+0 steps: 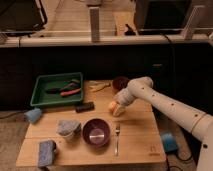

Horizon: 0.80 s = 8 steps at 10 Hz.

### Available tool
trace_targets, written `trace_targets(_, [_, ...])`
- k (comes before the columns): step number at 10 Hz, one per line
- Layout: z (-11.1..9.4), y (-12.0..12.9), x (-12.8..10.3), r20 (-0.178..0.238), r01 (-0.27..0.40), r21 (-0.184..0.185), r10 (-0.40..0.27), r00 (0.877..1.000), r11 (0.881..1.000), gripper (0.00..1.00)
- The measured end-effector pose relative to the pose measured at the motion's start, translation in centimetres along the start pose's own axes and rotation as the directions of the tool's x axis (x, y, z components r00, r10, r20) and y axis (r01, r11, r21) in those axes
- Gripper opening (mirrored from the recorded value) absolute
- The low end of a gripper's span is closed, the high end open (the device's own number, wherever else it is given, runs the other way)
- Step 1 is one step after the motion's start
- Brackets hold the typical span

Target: Place apple in table surface

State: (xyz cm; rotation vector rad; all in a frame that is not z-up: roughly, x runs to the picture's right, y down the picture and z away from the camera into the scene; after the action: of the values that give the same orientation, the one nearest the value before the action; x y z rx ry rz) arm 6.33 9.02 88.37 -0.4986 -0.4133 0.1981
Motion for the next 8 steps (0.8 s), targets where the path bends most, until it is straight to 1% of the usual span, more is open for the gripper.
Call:
trace_targets(1, [0.5,-0.2,0.0,0.01,0.011,-0.022,-0.01,1.0,1.0,0.8])
trace_targets(2, [0.9,-0.3,-0.3,0.017,0.03,-0.053,-0.029,0.999,0.998,0.8])
trace_targets(4, [0.9,-0.4,-0.9,0.021,0.061,-0.092,-0.06,0.998,0.994,0.8])
trace_targets(5, [0.7,-0.6,-1.2,0.02,0.073,-0.104,-0.071,0.997,0.992,0.8])
trace_targets(7, [0.3,-0.3,-2.0,0.018,0.111,-0.146,-0.109,0.994,0.983,0.8])
trace_targets(8, [0.2,-0.1,-2.2,0.016,0.13,-0.159,-0.129,0.991,0.979,0.8])
